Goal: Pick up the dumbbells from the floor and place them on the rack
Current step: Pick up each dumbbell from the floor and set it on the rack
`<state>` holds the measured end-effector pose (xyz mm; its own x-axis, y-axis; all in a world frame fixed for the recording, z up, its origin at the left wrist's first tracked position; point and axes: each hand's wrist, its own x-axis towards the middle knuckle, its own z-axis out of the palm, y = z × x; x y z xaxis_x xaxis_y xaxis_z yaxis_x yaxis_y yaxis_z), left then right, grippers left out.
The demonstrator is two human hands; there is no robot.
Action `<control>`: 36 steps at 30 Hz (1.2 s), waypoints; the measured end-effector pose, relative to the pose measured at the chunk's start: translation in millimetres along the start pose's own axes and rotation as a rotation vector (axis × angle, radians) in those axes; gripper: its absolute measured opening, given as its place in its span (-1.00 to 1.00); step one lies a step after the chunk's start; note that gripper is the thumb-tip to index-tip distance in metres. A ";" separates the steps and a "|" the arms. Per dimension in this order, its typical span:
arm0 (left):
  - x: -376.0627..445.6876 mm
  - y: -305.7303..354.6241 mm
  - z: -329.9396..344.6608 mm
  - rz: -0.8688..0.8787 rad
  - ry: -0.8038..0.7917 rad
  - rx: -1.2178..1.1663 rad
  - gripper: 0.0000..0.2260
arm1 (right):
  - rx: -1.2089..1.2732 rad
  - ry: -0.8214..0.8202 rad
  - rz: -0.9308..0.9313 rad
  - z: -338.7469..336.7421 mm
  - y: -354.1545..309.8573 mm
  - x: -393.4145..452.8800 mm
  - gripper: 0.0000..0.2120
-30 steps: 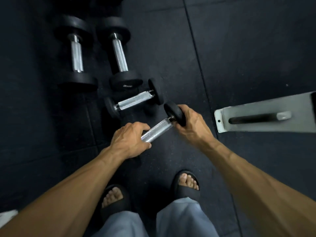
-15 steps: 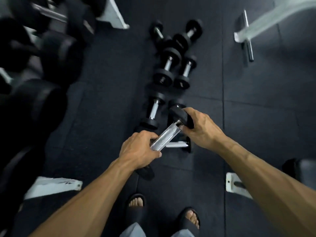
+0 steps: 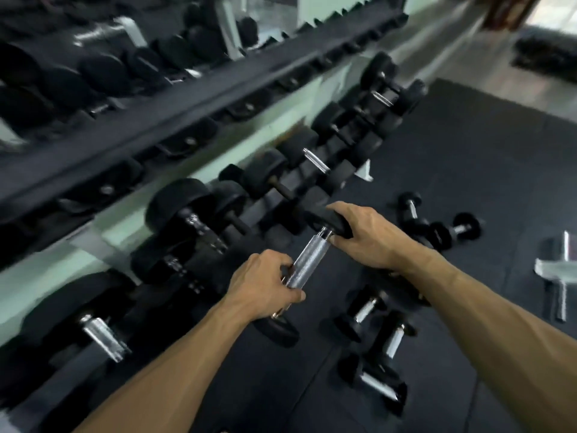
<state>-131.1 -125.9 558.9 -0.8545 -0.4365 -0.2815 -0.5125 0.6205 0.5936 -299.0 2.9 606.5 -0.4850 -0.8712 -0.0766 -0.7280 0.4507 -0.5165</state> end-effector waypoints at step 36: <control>91.9 -218.2 -297.6 -0.747 0.732 -0.378 -0.74 | -0.185 -0.572 -0.810 62.5 -355.1 473.6 -0.66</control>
<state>-72.7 -495.3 627.8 -0.0219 -0.9740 -0.2253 -0.7125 -0.1429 0.6870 -239.9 -581.9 700.4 0.4591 -0.8692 -0.1836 -0.8224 -0.3376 -0.4579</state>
